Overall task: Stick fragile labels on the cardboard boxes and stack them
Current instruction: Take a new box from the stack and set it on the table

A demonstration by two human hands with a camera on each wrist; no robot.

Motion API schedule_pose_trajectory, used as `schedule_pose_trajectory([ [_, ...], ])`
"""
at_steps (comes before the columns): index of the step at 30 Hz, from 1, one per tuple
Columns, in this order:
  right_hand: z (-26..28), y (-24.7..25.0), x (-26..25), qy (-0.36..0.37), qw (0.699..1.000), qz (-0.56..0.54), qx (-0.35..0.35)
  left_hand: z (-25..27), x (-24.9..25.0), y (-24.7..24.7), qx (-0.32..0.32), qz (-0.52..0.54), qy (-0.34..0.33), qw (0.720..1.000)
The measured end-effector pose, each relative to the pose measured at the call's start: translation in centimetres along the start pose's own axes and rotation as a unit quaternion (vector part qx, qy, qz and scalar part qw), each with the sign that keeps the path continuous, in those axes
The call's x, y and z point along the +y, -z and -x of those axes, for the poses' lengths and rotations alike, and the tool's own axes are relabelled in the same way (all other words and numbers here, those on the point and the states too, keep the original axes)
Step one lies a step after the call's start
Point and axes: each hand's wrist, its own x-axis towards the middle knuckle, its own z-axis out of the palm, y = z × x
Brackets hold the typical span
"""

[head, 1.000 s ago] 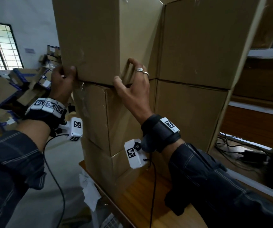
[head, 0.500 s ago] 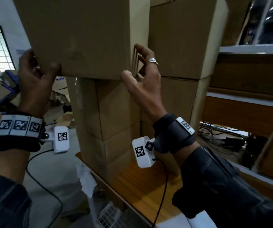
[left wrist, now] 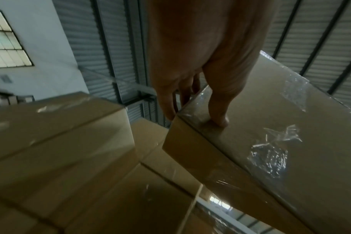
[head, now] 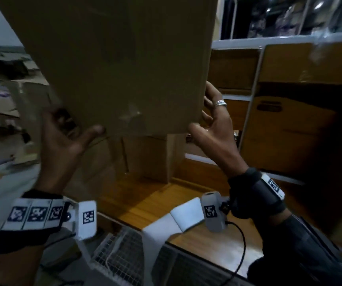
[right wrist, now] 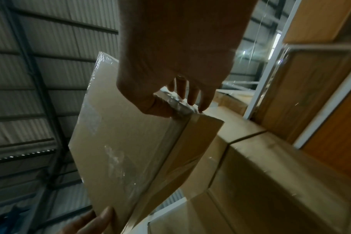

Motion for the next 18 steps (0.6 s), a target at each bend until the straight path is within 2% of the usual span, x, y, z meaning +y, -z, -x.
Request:
schedule_pose_trajectory([
  [2,2.9,3.3,0.4,-0.019,1.000,0.016,0.002,2.7,-0.1,-2.7,-0.025,0.020,0.036,0.999],
  [6,8.9,9.0,1.2,-0.055,0.996,0.074,0.016,8.2,-0.9,-8.0,-0.118,0.040,0.091,0.988],
  [8,11.9,11.4,1.8,-0.077,0.992,0.099,0.023,11.1,-1.0,-10.6,-0.138,0.046,0.115,0.983],
  [12,17.4,15.3,3.6,-0.127,0.981,0.141,0.033,16.4,-2.8,-15.2,-0.180,0.085,0.135,0.971],
  [18,25.4,19.2,6.7,-0.218,0.955,0.193,0.062,22.3,-4.8,-20.2,-0.252,0.051,0.145,0.956],
])
